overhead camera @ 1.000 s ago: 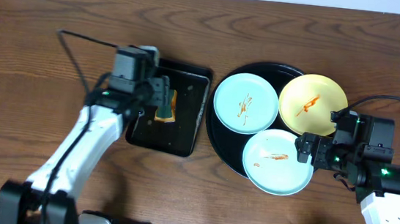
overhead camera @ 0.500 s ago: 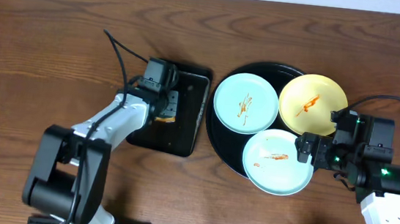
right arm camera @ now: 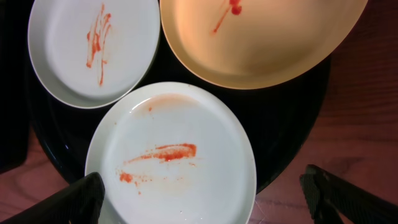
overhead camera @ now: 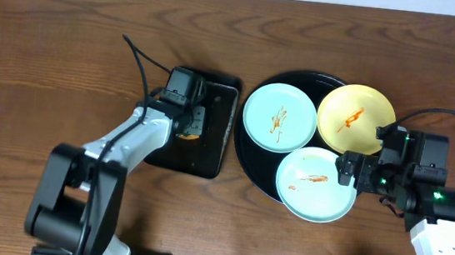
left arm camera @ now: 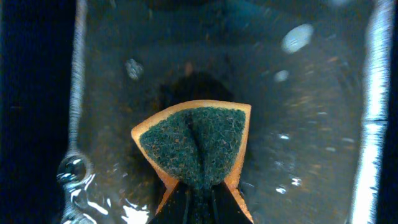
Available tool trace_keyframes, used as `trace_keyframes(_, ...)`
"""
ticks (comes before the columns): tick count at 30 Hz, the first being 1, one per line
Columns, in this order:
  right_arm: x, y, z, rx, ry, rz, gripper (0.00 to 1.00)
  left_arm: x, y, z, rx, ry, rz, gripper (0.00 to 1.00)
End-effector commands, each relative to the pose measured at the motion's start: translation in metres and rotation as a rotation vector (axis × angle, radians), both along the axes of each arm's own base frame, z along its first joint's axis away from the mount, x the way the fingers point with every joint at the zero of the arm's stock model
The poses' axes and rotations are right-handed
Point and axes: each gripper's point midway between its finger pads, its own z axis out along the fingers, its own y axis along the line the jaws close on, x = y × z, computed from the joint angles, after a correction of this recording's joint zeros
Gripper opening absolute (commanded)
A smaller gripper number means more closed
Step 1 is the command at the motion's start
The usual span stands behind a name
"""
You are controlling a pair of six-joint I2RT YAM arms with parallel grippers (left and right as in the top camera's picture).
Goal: Clean dirty plates on tray and stack at the side
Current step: 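Grip the front pale green plate rim with the right gripper and tilt it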
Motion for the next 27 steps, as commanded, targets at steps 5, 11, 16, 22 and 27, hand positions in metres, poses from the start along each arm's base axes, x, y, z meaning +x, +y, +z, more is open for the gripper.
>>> trace_keyframes(5,0.003,0.004,0.007,0.010,-0.011,0.008,0.99,0.012,-0.006,0.071,-0.080,-0.180,0.023,0.08)
trace_keyframes(11,0.000,0.004,0.005,0.011,0.003,0.007,0.99,0.001,-0.003,0.037,-0.048,-0.081,0.024,0.08)
trace_keyframes(16,-0.002,0.004,0.004,0.011,0.013,0.007,0.99,-0.009,0.000,-0.001,-0.014,0.023,0.025,0.08)
trace_keyframes(22,-0.007,0.004,0.001,0.010,0.036,0.006,0.99,-0.015,0.002,-0.028,0.008,0.093,0.027,0.08)
trace_keyframes(27,-0.009,0.004,-0.006,0.011,0.070,0.006,0.99,-0.014,-0.005,-0.017,-0.034,0.077,0.014,0.08)
